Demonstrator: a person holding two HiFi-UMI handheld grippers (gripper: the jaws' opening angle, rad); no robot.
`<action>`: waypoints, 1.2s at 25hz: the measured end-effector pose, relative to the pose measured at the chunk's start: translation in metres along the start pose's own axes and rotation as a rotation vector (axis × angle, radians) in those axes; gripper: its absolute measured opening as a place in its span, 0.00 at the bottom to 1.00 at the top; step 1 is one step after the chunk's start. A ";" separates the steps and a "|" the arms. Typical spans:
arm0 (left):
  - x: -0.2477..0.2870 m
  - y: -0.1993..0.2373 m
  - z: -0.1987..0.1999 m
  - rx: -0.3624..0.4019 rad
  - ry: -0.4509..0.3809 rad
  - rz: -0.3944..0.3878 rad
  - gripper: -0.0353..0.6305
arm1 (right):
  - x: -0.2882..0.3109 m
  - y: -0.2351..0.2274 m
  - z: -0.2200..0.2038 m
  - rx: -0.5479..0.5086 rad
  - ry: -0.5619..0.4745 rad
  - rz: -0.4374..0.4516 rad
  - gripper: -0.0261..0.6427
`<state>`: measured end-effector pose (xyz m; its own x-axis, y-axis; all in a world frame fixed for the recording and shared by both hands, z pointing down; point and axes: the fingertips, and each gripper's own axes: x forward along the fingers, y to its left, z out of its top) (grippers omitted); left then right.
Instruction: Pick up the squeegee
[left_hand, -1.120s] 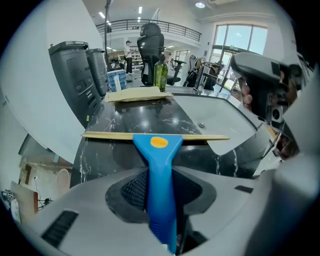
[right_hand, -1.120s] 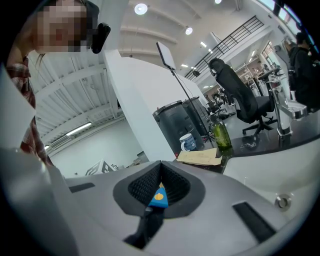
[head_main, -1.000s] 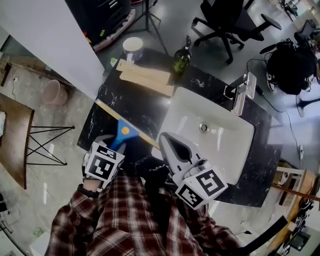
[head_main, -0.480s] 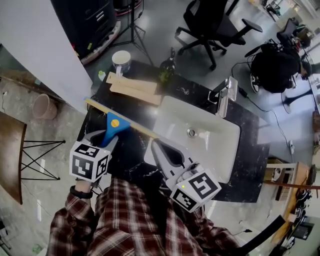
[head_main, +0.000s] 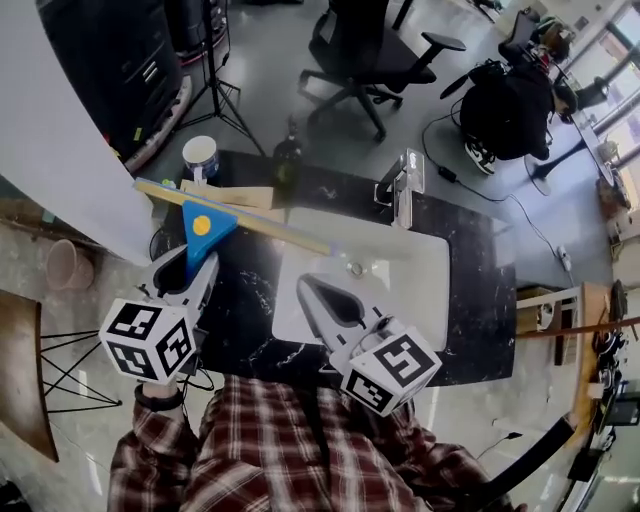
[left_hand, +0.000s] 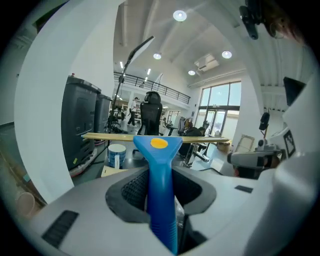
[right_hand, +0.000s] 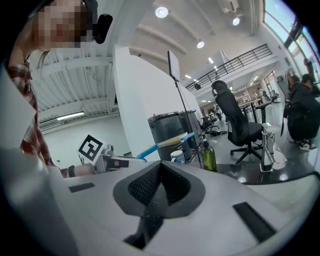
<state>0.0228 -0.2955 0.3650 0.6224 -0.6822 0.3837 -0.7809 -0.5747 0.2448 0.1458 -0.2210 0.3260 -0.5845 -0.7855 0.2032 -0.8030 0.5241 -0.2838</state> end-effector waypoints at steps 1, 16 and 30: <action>-0.002 -0.004 0.009 0.008 -0.025 -0.013 0.26 | -0.001 -0.001 0.002 -0.003 -0.005 -0.010 0.06; -0.031 -0.055 0.068 0.043 -0.230 -0.164 0.26 | -0.003 -0.006 0.021 -0.029 -0.059 -0.049 0.06; -0.031 -0.067 0.067 0.032 -0.225 -0.194 0.26 | -0.004 -0.001 0.025 -0.027 -0.046 -0.007 0.06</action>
<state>0.0598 -0.2663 0.2768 0.7590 -0.6390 0.1247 -0.6462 -0.7157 0.2649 0.1522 -0.2265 0.3025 -0.5730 -0.8035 0.1616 -0.8105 0.5265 -0.2567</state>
